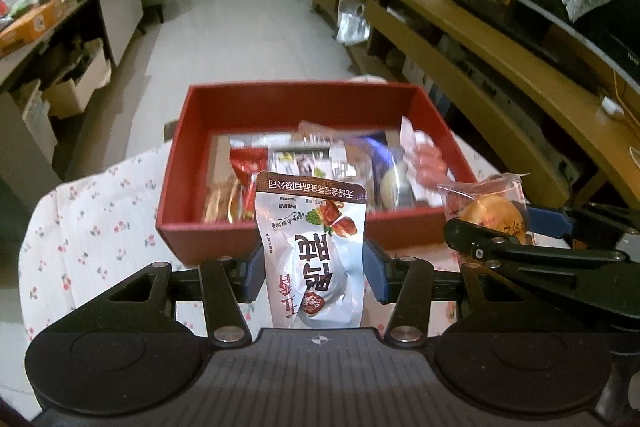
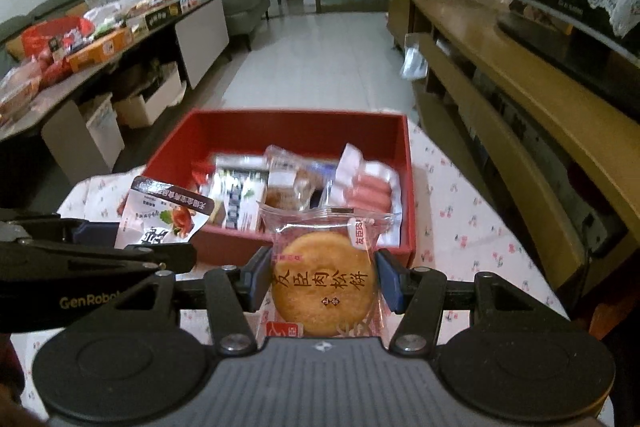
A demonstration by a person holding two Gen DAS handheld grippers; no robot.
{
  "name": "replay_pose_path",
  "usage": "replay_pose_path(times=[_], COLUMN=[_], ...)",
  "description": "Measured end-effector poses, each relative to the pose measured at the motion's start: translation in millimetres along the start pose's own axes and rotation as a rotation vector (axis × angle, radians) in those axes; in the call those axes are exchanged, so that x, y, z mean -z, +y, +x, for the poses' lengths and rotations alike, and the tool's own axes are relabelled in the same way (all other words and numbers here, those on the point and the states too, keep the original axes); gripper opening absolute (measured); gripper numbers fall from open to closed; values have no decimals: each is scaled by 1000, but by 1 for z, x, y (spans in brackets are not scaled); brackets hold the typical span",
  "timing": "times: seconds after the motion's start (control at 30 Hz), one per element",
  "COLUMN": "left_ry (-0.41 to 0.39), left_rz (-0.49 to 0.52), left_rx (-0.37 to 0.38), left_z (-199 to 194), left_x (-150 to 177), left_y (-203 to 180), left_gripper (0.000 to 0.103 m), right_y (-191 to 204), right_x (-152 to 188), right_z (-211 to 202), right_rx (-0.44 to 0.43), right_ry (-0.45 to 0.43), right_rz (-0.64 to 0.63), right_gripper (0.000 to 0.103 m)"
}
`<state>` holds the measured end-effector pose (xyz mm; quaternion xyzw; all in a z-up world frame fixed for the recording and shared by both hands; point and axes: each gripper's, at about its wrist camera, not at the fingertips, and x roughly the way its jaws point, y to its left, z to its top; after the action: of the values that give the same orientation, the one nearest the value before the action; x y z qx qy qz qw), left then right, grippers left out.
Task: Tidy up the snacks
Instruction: 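Lift the jerky pouch and pastry bag and carry both over the red box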
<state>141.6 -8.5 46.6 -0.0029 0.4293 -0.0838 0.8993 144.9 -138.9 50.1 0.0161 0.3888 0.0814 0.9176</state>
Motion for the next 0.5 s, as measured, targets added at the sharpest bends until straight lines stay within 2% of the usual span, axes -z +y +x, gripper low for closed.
replay_pose_path(times=[0.5], left_ry=[-64], left_rz=[-16], left_rx=[-4], left_z=[1], left_x=[-32], left_y=[1], left_gripper=[57], right_y=[-7], right_x=[-30], right_z=[5], right_rx=[-5], right_ry=[-68], right_rz=[51], right_gripper=[66])
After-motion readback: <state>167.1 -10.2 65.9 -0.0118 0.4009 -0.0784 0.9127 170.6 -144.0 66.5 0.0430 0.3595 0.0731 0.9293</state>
